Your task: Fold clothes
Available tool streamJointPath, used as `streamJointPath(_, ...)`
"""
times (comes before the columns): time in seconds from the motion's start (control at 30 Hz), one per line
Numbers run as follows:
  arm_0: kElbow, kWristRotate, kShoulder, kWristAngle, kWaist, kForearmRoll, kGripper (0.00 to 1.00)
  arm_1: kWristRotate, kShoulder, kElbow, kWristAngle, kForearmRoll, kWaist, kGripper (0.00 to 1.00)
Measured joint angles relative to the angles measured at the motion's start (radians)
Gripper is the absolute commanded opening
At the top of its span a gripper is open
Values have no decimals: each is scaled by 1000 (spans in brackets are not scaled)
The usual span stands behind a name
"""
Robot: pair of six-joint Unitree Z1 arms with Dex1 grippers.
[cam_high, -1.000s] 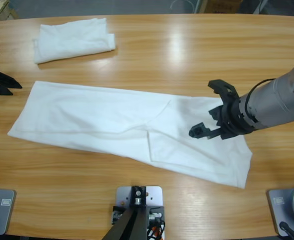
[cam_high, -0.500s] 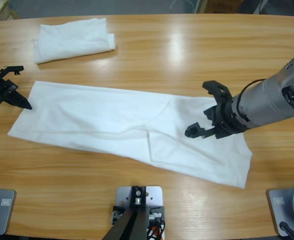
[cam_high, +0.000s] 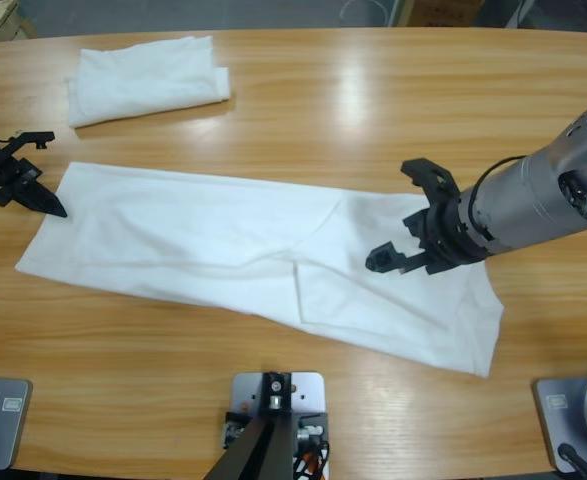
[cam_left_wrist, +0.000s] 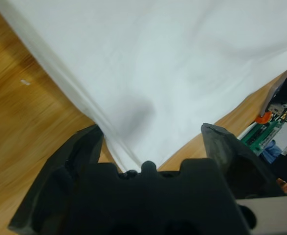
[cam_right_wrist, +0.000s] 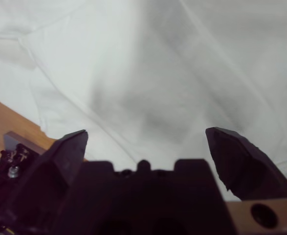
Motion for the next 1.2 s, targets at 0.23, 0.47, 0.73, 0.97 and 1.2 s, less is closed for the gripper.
streamJointPath(0.23, -6, 0, 6, -27, -17, 9, 884, 0, 2, 0, 0, -1, 0, 996)
streamJointPath(0.47, -15, 0, 19, -57, -29, 10, 792, 0, 2, 0, 0, -1, 0, 996)
streamJointPath(0.73, -30, 0, 35, -66, -50, 10, 830, 0, 3, 0, 0, -6, 0, 996)
streamJointPath(0.97, -52, -28, 35, -44, -68, 25, 0, 0, 9, 0, 0, -14, 0, 991)
streamJointPath(1.2, -78, -78, 64, -49, -75, 33, 0, 0, 9, 0, 0, -14, 0, 991)
